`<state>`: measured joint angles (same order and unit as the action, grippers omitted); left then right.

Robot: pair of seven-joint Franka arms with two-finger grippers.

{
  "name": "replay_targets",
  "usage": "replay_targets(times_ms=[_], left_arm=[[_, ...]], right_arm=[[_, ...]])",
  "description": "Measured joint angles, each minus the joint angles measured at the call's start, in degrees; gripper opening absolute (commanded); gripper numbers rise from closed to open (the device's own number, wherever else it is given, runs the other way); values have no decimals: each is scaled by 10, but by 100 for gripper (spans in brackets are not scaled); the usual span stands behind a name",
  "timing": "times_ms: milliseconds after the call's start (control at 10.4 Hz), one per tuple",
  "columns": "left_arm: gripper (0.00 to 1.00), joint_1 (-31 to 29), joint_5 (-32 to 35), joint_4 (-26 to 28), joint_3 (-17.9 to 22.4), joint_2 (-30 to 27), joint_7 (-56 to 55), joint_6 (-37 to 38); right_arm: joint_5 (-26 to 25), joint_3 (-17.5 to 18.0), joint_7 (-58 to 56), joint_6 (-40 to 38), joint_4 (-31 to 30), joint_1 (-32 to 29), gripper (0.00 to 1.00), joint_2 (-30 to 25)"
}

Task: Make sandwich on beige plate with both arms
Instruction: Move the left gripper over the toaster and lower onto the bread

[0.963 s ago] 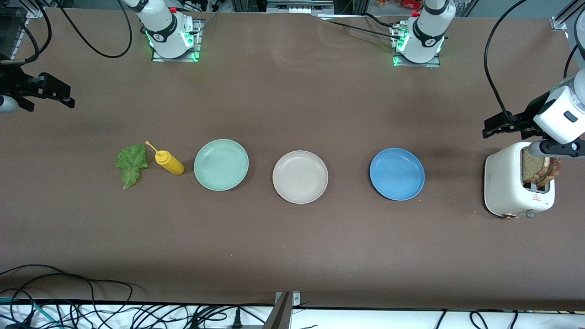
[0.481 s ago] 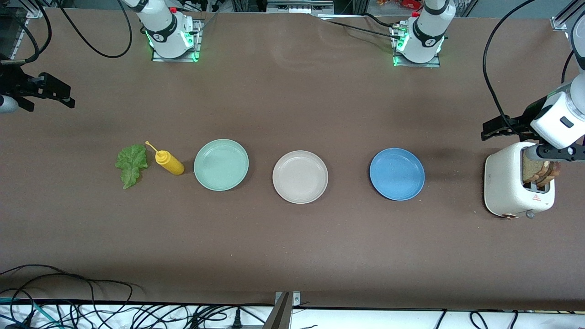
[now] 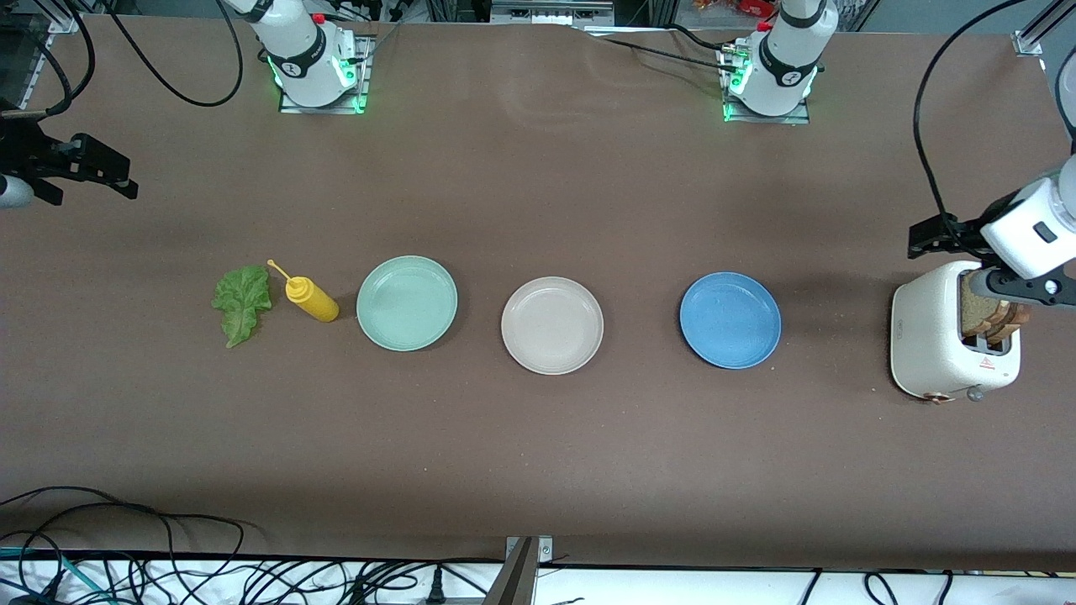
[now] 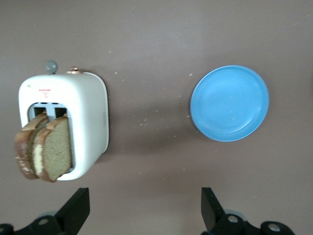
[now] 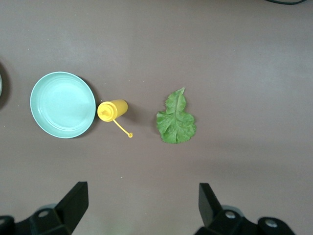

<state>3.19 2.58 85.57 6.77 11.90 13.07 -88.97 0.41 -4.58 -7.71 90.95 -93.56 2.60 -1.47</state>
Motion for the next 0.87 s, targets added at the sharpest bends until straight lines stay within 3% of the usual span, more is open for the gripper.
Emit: replay_targets(times_ms=[385,866], left_arm=[[100,-47,0,4,0,34,56,-28],[100,-108,1,78,1,38,103,-131]], right_arm=[[0,0,0,0,0,0,100,0],[0,0,0,0,0,0,100,0]])
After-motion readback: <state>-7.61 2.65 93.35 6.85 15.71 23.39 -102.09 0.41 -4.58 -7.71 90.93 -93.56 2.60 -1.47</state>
